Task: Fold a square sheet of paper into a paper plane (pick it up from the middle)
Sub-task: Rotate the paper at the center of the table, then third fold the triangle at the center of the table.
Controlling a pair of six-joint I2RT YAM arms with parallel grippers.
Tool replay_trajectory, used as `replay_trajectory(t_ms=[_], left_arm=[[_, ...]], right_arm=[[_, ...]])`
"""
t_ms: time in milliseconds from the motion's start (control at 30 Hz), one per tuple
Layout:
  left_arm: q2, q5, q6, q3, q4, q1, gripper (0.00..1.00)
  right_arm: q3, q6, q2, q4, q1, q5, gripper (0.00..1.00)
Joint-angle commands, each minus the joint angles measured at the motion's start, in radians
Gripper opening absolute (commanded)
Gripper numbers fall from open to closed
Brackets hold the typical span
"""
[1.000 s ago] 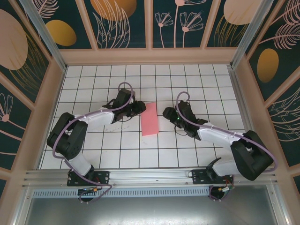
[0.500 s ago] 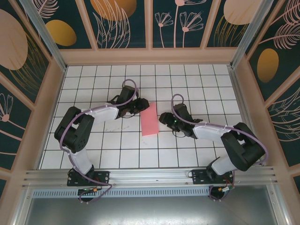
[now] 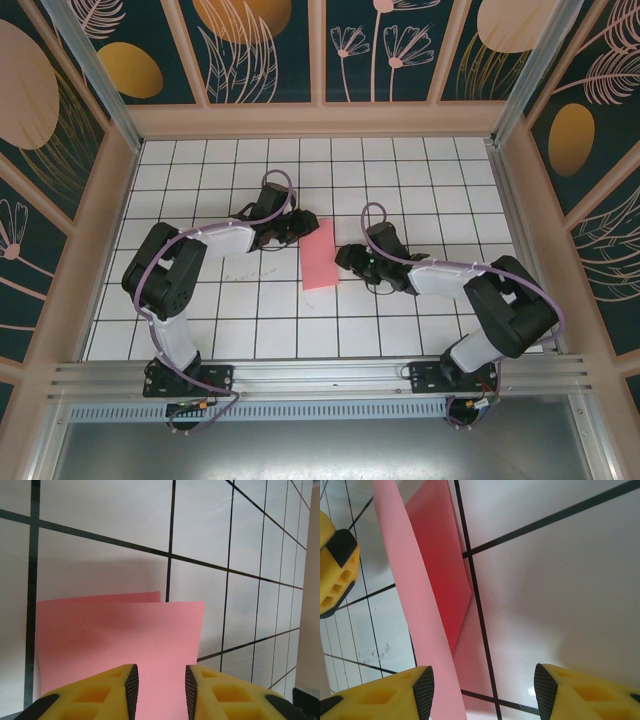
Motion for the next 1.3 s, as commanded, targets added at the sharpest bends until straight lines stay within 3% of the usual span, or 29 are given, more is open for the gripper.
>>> replay_trajectory(t_ms=[0, 467, 733, 1033, 1267], left_arm=[[0.016, 0.013, -0.008, -0.01, 0.026, 0.006, 0.33], [0.018, -0.018, 0.016, -0.026, -0.009, 0.006, 0.33], [-0.039, -0.038, 0.009, -0.06, 0.0, 0.006, 0.33], [-0.148, -0.05, 0.005, -0.157, 0.028, 0.006, 0.34], [-0.225, -0.041, 0.003, -0.224, 0.066, 0.006, 0.35]], right_arm=[[0.039, -0.024, 0.04, 0.05, -0.005, -0.07, 0.58], [0.137, -0.075, 0.139, 0.064, -0.016, -0.138, 0.56], [0.205, -0.144, 0.229, 0.09, -0.05, -0.234, 0.48], [0.235, -0.164, 0.298, 0.08, -0.062, -0.26, 0.32], [0.161, -0.029, 0.268, 0.22, -0.052, -0.257, 0.14]])
